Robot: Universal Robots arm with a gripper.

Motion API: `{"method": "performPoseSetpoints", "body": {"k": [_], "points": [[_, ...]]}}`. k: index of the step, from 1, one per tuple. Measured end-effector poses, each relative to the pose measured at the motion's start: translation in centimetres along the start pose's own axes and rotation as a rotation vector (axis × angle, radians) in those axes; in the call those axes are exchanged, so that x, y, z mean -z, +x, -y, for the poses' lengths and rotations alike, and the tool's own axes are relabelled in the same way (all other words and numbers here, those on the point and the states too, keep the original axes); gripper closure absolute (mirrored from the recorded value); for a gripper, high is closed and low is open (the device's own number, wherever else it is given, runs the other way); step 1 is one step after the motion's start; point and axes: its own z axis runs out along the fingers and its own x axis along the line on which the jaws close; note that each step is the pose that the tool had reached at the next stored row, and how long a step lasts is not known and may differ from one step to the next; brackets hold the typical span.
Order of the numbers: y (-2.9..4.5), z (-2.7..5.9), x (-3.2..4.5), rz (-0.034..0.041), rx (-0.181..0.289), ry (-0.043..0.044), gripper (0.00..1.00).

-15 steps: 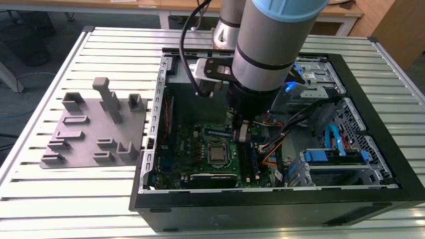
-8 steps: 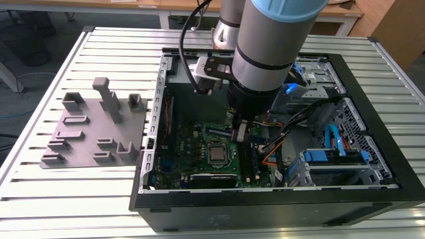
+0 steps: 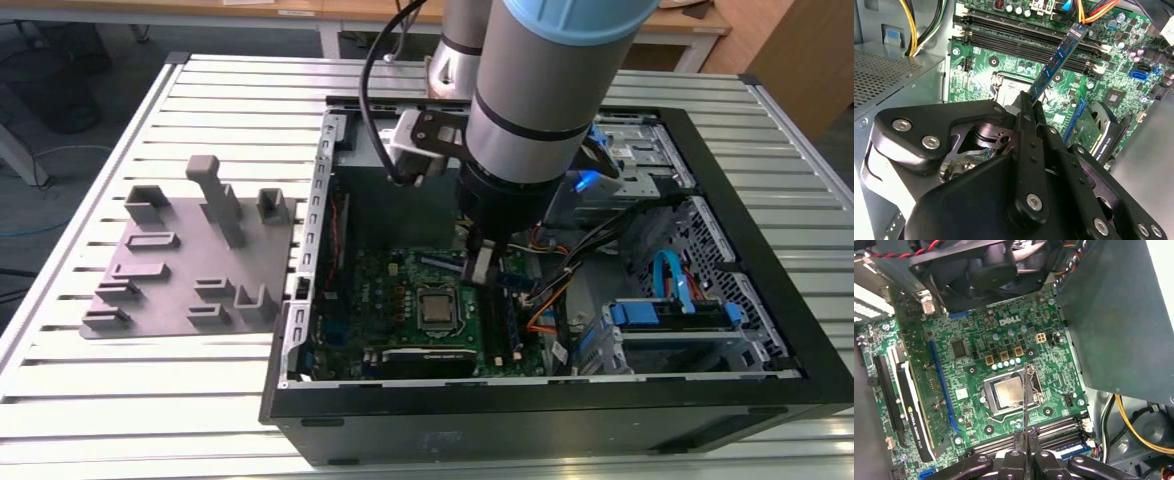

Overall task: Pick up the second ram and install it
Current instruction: 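Insert the second ram into the second slot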

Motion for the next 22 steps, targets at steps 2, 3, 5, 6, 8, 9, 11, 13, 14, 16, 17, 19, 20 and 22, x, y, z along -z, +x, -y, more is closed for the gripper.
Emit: {"method": "performPoseSetpoints", "body": {"k": [2, 3, 5, 6, 8, 9, 11, 13, 14, 16, 17, 19, 20, 22], "points": [[0.0, 0.0, 0.0, 0.0006, -0.014, 0.0009, 0.86], [0.0, 0.0, 0.0, 0.001, -0.022, 0.0014, 0.86], [0.0, 0.0, 0.0, 0.0016, -0.037, 0.0023, 0.86], [0.0, 0.0, 0.0, 0.002, -0.044, 0.0028, 0.86], [0.0, 0.0, 0.0, 0.0027, -0.061, 0.0038, 0.86], [0.0, 0.0, 0.0, 0.0032, -0.068, 0.0044, 0.86], [0.0, 0.0, 0.0, 0.0038, -0.083, 0.0053, 0.86], [0.0, 0.0, 0.0, 0.0045, -0.1, 0.0063, 0.86], [0.0, 0.0, 0.0, 0.0049, -0.108, 0.0068, 0.86], [0.0, 0.0, 0.0, 0.0058, -0.126, 0.008, 0.86], [0.0, 0.0, 0.0, 0.0061, -0.134, 0.0085, 0.86], [0.0, 0.0, 0.0, 0.0069, -0.151, 0.0096, 0.86], [0.0, 0.0, 0.0, 0.0072, -0.158, 0.0101, 0.86], [0.0, 0.0, 0.0, 0.0079, -0.173, 0.011, 0.86]]}}
